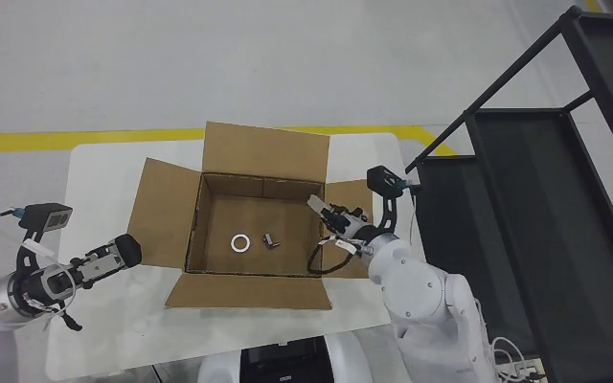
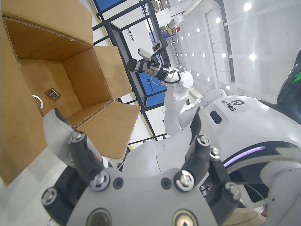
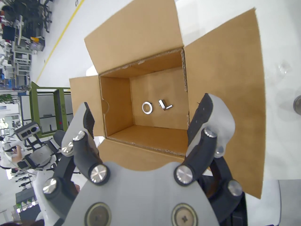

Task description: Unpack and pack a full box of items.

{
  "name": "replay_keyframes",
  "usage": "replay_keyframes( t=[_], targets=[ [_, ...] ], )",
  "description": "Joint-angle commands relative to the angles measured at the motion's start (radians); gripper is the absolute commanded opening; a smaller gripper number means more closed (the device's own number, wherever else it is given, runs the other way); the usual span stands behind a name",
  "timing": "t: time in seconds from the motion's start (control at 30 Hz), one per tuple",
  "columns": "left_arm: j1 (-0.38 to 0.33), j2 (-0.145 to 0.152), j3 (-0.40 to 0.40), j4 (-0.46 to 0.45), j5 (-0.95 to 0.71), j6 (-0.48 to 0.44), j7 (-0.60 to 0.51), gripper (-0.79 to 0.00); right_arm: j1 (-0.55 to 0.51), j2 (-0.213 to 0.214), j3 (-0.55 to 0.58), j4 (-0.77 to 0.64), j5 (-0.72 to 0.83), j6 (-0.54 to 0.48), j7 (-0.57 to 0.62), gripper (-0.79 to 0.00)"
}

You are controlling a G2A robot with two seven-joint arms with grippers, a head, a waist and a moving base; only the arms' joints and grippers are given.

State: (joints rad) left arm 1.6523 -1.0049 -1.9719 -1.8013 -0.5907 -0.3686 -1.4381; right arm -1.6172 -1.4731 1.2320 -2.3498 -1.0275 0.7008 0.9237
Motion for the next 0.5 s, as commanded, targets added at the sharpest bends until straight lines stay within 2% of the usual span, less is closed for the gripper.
replay_keyframes(
  t=[0.0,0.2,0.47],
  targets=[
    [0.0,0.0,0.0,0.0,0.0,0.0,0.0,0.0,0.007,0.003,-0.048,0.013,-0.074,0.008,0.043,0.0],
    [0.0,0.0,0.0,0.0,0.0,0.0,0.0,0.0,0.098,-0.004,-0.157,0.115,-0.181,0.056,0.079,0.0],
    [0.0,0.0,0.0,0.0,0.0,0.0,0.0,0.0,0.206,-0.024,-0.203,0.238,-0.181,0.119,0.077,0.0]
  ],
)
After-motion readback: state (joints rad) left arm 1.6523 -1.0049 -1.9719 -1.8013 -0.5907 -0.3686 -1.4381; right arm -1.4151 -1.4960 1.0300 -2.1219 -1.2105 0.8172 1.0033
